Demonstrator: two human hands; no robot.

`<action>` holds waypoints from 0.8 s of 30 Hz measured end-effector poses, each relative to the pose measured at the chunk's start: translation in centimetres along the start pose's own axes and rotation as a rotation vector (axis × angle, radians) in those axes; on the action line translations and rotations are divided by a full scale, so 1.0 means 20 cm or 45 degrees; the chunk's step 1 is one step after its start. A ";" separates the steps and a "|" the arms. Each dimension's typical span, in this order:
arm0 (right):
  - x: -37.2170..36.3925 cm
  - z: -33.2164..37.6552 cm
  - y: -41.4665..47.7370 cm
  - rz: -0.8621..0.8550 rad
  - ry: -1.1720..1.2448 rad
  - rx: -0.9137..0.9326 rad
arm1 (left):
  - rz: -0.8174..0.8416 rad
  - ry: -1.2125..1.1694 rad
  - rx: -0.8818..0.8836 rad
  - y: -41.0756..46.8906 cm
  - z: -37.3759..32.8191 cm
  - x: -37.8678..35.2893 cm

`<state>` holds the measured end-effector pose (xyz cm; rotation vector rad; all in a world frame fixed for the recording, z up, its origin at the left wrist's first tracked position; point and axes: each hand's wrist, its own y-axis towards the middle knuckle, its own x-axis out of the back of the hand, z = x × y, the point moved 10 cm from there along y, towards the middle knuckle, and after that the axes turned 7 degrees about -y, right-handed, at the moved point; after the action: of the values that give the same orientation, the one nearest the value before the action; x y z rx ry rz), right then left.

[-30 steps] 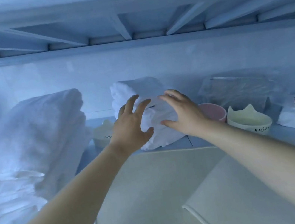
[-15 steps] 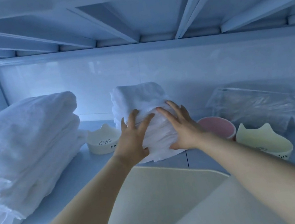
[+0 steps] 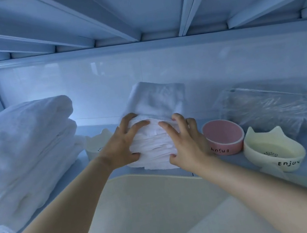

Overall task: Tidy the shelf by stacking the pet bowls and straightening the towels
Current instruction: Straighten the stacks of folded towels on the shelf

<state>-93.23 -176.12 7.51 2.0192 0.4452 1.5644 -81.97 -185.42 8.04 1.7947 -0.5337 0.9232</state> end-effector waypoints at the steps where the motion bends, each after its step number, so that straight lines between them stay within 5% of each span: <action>1: 0.00 0.00 0.02 0.023 -0.005 -0.004 | 0.019 0.022 0.024 0.01 0.02 -0.01; 10: -0.02 -0.02 0.05 0.073 0.112 0.040 | -0.092 -0.017 0.235 -0.05 0.00 -0.06; 24: -0.03 -0.06 0.01 0.059 0.142 0.027 | -0.115 0.007 0.227 -0.17 -0.05 -0.01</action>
<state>-94.52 -176.44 7.31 1.9773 0.4622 1.7135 -80.01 -183.08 6.08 1.9588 -0.3729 0.9371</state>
